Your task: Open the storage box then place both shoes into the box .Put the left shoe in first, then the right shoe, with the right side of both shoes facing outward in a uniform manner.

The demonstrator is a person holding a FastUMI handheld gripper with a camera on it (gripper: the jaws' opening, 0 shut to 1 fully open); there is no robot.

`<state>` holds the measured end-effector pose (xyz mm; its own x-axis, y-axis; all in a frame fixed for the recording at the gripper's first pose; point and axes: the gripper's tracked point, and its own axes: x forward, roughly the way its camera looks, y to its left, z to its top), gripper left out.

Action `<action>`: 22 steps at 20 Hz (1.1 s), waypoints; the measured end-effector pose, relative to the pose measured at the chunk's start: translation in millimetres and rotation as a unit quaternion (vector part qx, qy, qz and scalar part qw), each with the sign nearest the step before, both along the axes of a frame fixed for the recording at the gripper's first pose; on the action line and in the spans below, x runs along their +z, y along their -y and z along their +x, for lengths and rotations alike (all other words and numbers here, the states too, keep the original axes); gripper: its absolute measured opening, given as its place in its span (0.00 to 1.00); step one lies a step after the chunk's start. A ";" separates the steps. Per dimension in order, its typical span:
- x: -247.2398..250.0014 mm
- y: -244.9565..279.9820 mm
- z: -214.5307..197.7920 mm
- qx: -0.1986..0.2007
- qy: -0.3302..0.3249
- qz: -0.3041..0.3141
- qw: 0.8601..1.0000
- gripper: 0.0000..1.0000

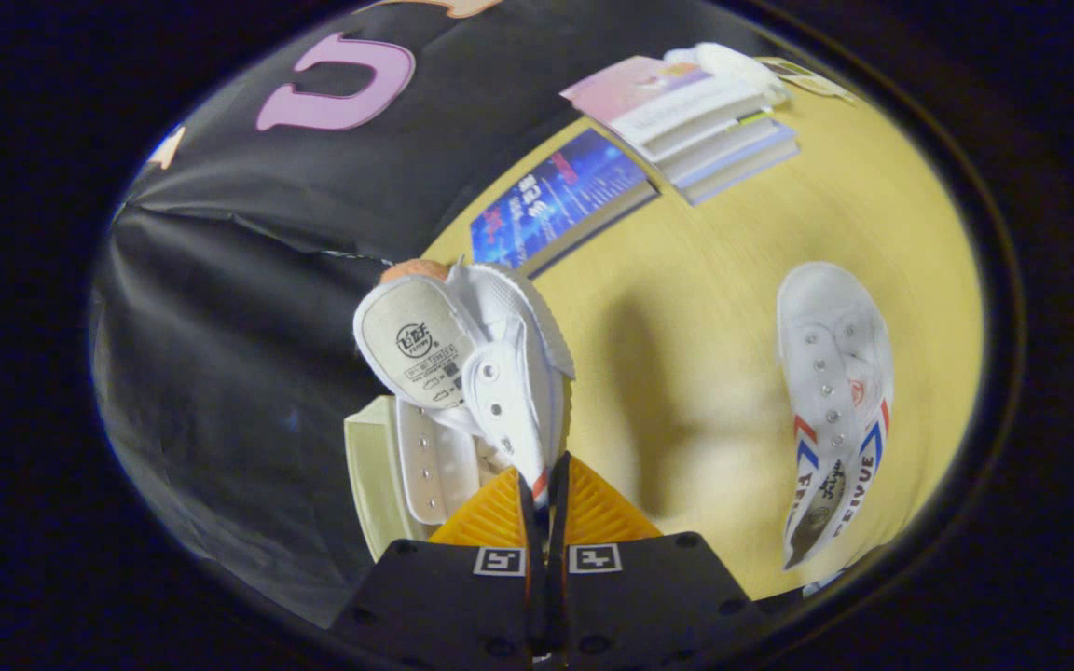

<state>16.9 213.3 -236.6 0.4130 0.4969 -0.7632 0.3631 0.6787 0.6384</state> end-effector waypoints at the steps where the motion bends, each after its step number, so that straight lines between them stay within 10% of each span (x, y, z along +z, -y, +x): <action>1: 18.3 -10.2 7.3 0.007 0.017 0.000 1.000 0.03; 8: 82.3 -134.8 23.4 0.056 0.055 0.064 0.995 0.03; 22: -8.5 -249.5 -20.7 0.073 -0.019 -0.034 0.997 0.03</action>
<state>-3.8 462.8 -245.1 0.3098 0.4964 -0.8109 0.2813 0.7668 0.5769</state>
